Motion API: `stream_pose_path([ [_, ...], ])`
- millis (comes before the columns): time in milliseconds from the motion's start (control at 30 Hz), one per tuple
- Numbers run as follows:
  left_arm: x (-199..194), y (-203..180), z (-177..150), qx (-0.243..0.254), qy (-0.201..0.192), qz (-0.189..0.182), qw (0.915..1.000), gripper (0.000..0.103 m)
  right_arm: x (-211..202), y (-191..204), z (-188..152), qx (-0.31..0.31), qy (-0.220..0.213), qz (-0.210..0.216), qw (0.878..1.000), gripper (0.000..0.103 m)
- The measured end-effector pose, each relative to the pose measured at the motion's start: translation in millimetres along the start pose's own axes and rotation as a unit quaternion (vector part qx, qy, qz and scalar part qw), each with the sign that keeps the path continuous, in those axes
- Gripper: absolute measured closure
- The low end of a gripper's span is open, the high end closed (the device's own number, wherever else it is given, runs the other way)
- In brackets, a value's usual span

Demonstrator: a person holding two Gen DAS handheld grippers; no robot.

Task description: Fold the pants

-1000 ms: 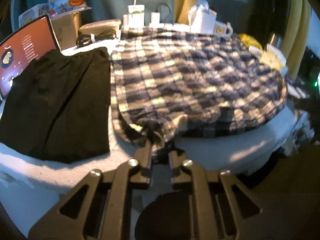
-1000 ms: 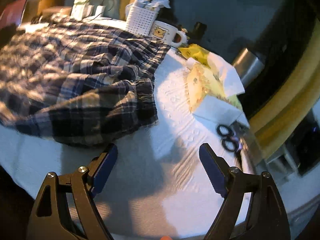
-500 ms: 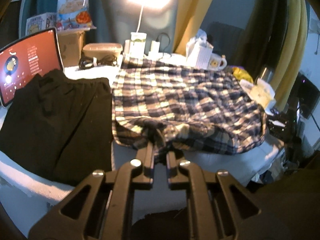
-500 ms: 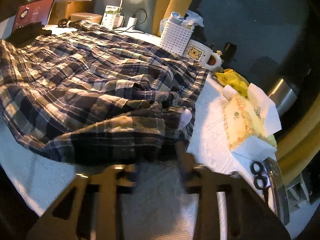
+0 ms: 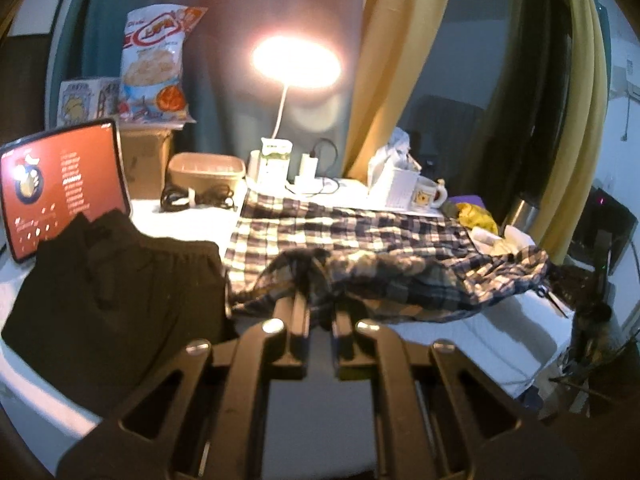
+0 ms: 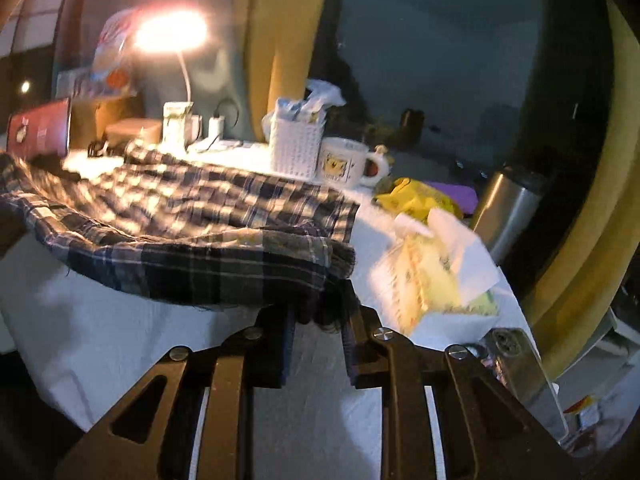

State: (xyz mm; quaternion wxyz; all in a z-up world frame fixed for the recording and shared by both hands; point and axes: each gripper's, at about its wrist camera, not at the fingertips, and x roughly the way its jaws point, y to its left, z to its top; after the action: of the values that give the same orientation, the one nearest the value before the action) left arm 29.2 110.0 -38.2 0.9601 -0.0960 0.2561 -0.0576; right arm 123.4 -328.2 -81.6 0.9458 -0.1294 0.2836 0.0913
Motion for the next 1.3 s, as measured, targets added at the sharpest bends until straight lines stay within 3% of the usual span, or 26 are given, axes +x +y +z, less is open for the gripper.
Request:
stream_pose_path([
  [300,58,9,40,0.003,0.005,0.012,0.9999,0.096,21,-23,47,0.068,-0.026,0.003,0.997,0.081],
  [500,94,14,69,0.017,0.003,0.014,0.9998,0.096,46,-37,68,0.082,-0.03,0.0,0.996,0.081],
  [833,178,30,112,0.031,0.027,0.014,0.9991,0.096,111,-48,97,0.104,-0.004,-0.001,0.995,0.081],
  [1033,229,45,120,0.027,0.05,0.016,0.9983,0.096,155,-50,109,0.129,0.005,0.006,0.992,0.081],
  [1300,296,71,120,0.009,0.087,0.03,0.9957,0.096,218,-52,113,0.139,0.05,0.006,0.989,0.081],
])
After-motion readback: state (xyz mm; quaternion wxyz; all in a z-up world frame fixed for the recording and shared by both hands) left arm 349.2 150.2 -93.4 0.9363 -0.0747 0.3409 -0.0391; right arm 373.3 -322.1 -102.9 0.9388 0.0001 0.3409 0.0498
